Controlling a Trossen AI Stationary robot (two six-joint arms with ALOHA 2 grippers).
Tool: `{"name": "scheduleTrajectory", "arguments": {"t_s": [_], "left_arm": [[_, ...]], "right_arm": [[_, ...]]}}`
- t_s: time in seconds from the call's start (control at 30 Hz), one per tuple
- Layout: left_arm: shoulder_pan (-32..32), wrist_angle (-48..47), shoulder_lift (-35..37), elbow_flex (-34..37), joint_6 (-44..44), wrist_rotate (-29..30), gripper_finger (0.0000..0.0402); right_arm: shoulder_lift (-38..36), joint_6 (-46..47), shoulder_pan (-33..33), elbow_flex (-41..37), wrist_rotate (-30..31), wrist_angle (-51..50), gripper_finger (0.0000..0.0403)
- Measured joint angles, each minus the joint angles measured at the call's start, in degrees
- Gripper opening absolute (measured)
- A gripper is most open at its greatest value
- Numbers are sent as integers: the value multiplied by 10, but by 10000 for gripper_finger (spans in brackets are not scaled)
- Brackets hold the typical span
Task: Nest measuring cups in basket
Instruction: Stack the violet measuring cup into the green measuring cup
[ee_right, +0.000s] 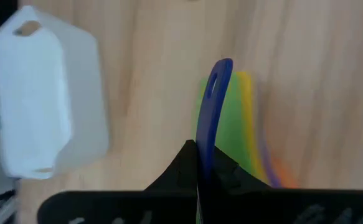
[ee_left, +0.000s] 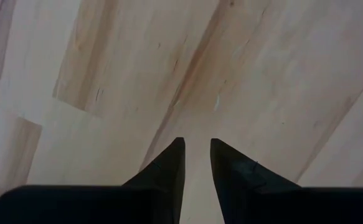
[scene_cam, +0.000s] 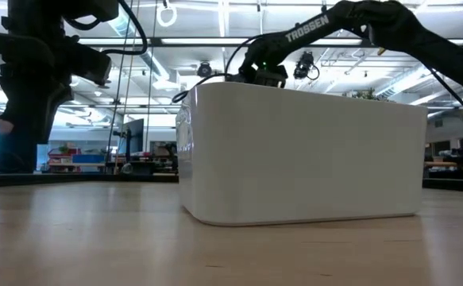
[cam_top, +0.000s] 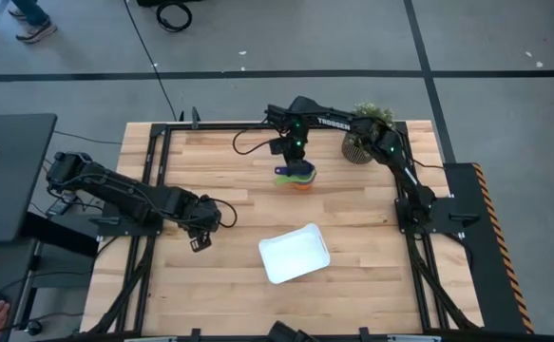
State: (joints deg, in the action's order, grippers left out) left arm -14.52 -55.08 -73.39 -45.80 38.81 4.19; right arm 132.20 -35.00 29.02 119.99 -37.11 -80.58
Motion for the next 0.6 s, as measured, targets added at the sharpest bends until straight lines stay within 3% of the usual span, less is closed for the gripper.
{"name": "scheduleTrajectory", "arguments": {"t_s": [0.6], "left_arm": [[0, 0, 0, 0, 0, 0, 84]], "right_arm": [[0, -27, 0, -4, -15, 13, 5]]}}
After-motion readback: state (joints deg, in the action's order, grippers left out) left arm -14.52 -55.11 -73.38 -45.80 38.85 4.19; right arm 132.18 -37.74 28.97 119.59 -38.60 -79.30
